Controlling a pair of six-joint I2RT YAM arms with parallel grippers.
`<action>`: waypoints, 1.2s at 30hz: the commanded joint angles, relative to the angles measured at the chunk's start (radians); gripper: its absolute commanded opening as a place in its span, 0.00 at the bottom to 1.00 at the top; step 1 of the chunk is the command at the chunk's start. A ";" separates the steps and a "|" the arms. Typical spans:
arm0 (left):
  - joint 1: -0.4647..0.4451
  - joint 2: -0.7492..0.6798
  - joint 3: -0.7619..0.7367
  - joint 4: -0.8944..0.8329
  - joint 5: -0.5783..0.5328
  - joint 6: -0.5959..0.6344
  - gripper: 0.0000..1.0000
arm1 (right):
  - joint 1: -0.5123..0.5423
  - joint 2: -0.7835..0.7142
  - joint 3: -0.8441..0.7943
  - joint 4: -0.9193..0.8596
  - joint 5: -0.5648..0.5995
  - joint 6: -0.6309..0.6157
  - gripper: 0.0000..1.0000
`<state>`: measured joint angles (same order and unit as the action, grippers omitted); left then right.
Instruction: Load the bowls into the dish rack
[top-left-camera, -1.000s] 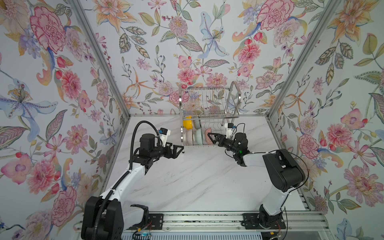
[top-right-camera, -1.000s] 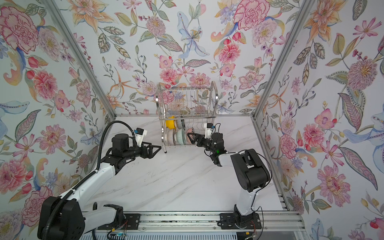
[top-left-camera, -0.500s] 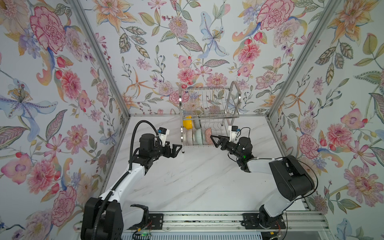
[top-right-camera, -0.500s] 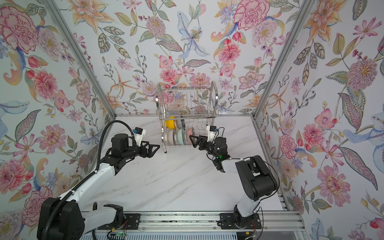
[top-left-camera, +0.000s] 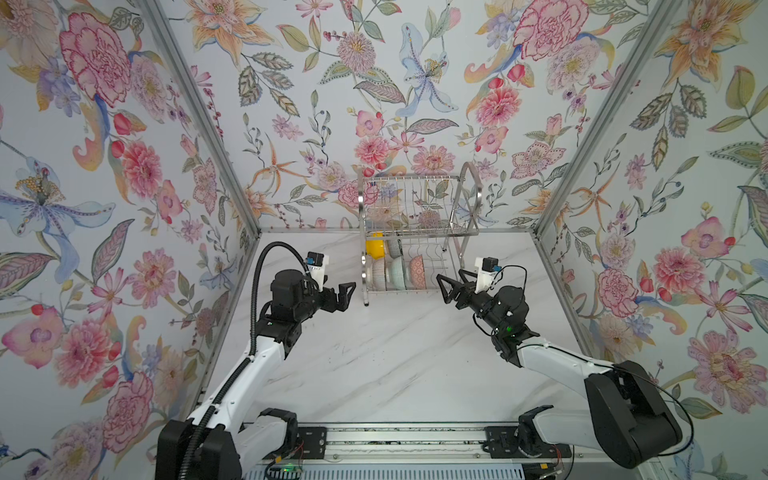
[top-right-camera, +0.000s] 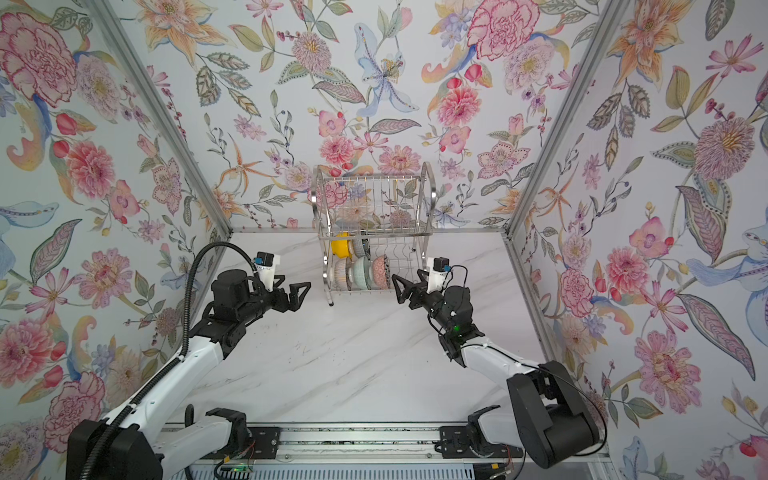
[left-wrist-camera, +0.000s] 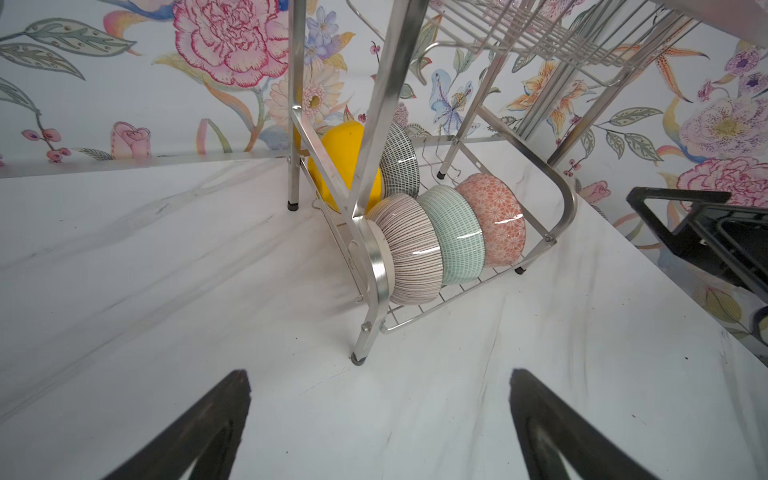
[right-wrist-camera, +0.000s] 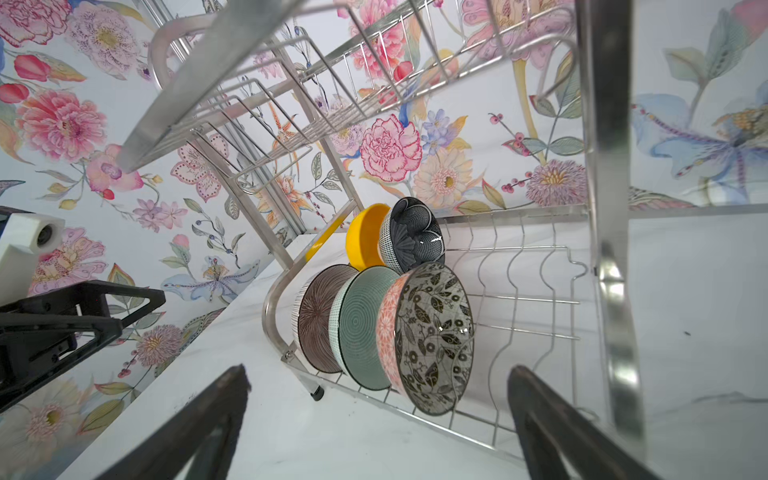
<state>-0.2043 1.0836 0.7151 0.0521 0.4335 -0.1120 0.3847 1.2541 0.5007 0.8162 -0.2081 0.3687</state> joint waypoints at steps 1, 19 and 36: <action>-0.010 -0.016 -0.023 0.047 -0.095 0.011 0.99 | -0.008 -0.103 -0.041 -0.118 0.140 -0.147 0.99; 0.182 -0.080 -0.253 0.304 -0.561 -0.098 0.99 | -0.308 -0.256 -0.252 -0.043 0.402 -0.233 0.98; 0.325 0.269 -0.342 0.767 -0.516 -0.015 0.99 | -0.451 0.066 -0.271 0.174 0.423 -0.221 0.99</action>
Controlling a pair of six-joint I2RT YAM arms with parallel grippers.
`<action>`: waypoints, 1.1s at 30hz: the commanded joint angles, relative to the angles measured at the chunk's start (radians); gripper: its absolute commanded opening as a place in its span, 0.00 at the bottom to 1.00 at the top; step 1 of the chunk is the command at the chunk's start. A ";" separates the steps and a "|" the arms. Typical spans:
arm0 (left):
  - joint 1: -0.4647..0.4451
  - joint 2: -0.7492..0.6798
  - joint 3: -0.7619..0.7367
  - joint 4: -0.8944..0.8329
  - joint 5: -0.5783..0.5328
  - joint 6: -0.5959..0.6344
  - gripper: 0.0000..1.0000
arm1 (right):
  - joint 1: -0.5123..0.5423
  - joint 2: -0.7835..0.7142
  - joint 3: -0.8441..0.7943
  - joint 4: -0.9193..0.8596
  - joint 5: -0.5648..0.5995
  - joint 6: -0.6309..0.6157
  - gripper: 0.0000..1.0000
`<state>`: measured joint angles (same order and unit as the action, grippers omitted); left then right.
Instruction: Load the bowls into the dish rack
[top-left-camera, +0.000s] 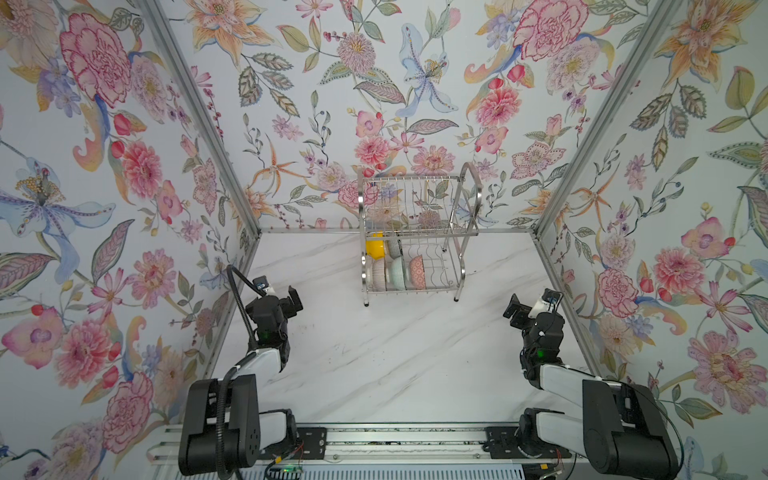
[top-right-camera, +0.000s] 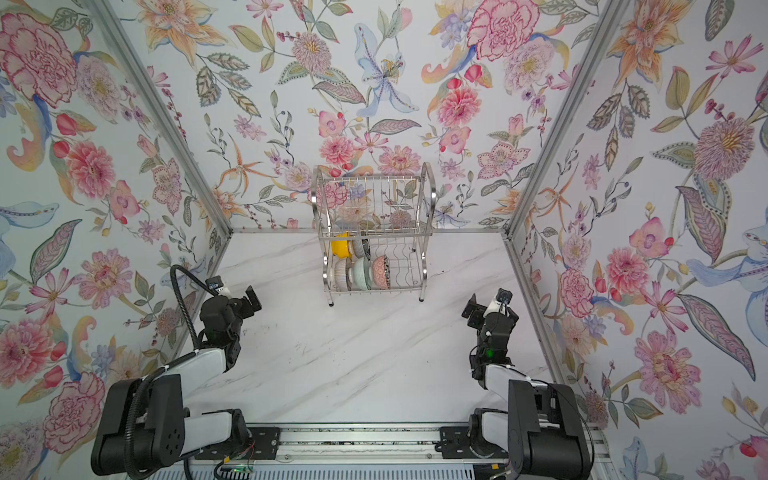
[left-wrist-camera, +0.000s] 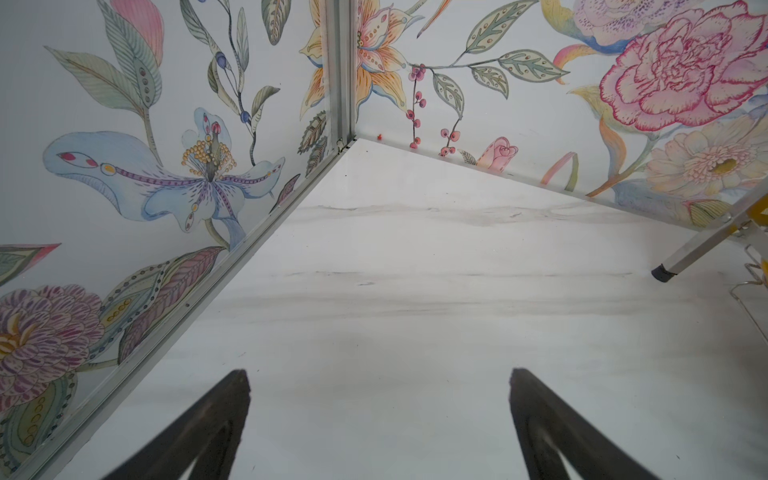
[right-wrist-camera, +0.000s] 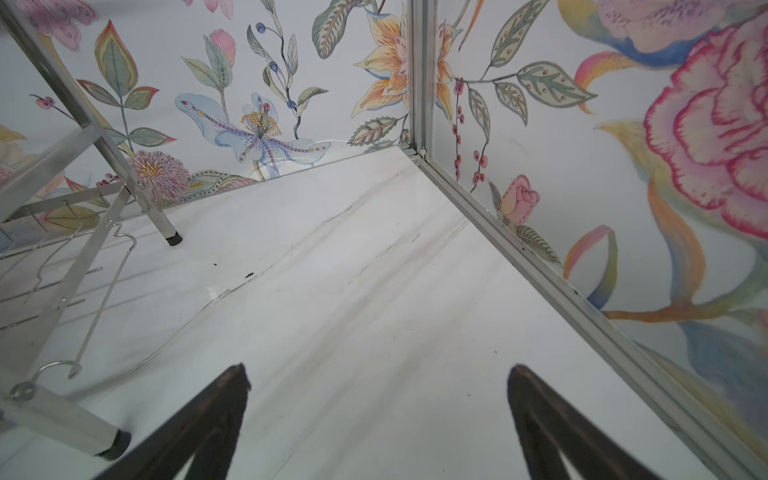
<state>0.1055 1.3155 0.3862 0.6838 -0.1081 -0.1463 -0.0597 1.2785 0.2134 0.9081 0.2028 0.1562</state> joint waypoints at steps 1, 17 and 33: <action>0.015 0.057 -0.021 0.172 0.033 0.014 0.99 | -0.010 0.064 0.021 0.096 0.011 -0.011 0.99; -0.094 0.238 -0.123 0.535 0.067 0.166 0.99 | 0.027 0.263 0.076 0.199 -0.009 -0.080 0.99; -0.113 0.240 -0.094 0.491 0.029 0.177 0.99 | -0.005 0.270 0.101 0.156 -0.055 -0.053 0.98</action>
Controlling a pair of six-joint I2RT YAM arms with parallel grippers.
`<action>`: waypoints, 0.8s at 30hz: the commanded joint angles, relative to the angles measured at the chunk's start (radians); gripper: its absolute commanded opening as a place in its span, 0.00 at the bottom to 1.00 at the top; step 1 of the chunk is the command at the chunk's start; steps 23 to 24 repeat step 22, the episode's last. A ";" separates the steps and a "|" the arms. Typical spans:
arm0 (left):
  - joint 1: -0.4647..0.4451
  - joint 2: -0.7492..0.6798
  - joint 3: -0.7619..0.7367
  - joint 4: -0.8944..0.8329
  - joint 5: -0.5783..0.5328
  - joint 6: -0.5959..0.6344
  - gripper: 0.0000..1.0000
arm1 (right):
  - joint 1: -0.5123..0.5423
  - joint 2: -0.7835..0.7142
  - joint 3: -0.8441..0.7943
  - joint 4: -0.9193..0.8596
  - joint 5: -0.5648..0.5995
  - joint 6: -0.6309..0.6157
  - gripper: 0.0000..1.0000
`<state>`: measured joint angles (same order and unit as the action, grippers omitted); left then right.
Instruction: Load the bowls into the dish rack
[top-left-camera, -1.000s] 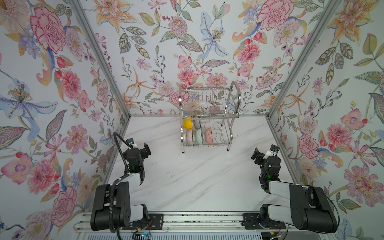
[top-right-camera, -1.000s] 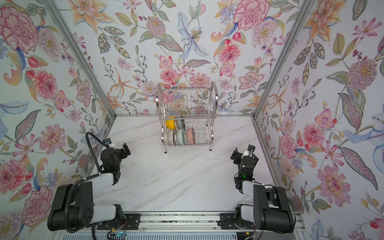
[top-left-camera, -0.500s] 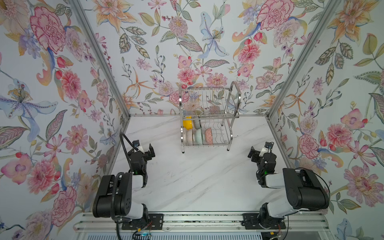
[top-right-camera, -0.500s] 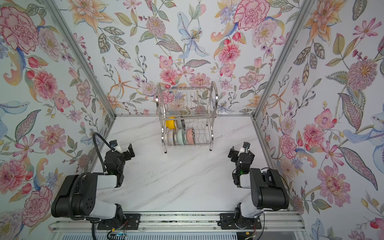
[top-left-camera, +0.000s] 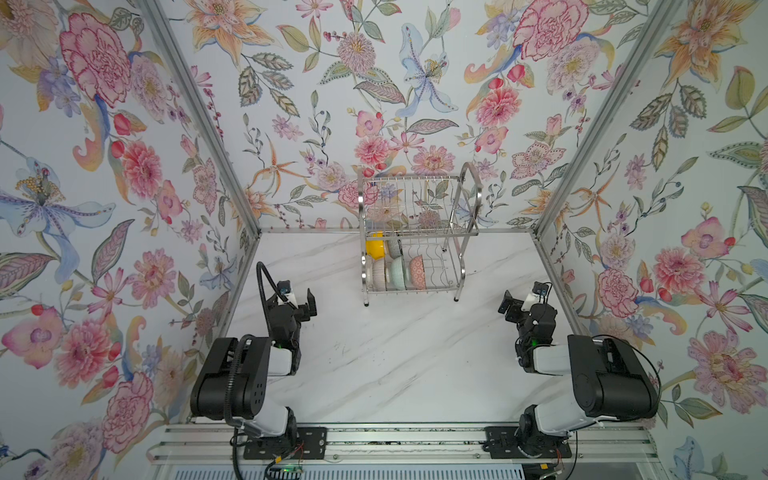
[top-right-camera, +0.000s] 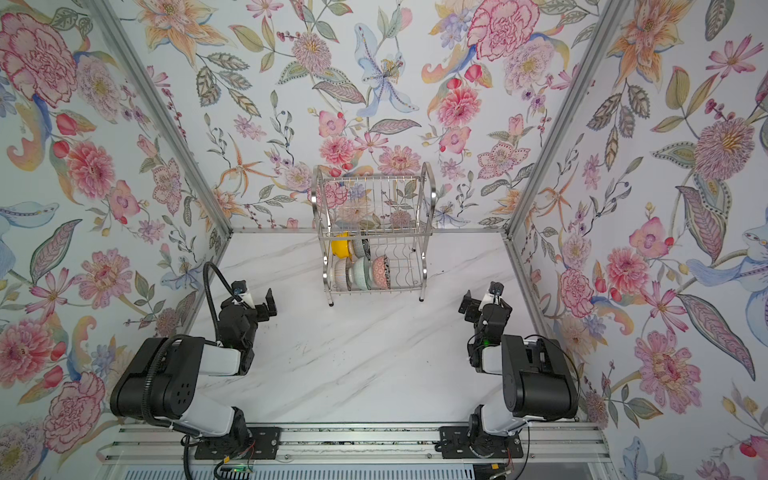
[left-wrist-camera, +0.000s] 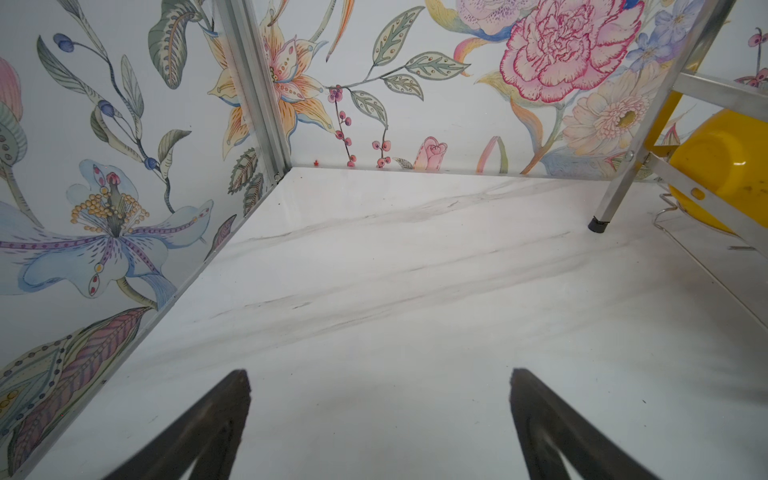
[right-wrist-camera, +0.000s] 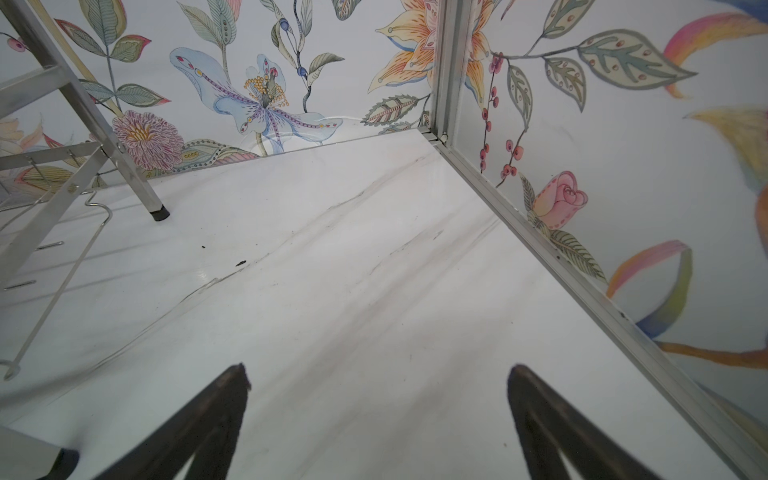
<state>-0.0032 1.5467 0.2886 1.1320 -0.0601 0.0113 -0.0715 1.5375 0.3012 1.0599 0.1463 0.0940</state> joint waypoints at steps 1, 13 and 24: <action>-0.006 0.009 0.002 0.047 -0.022 0.022 0.99 | 0.007 0.010 0.012 0.010 0.002 0.009 0.99; -0.007 0.009 -0.004 0.057 -0.024 0.023 0.99 | 0.001 0.008 0.015 -0.003 -0.022 0.008 0.99; -0.007 0.010 -0.003 0.056 -0.023 0.024 0.99 | -0.001 0.006 0.013 0.001 -0.027 0.009 0.99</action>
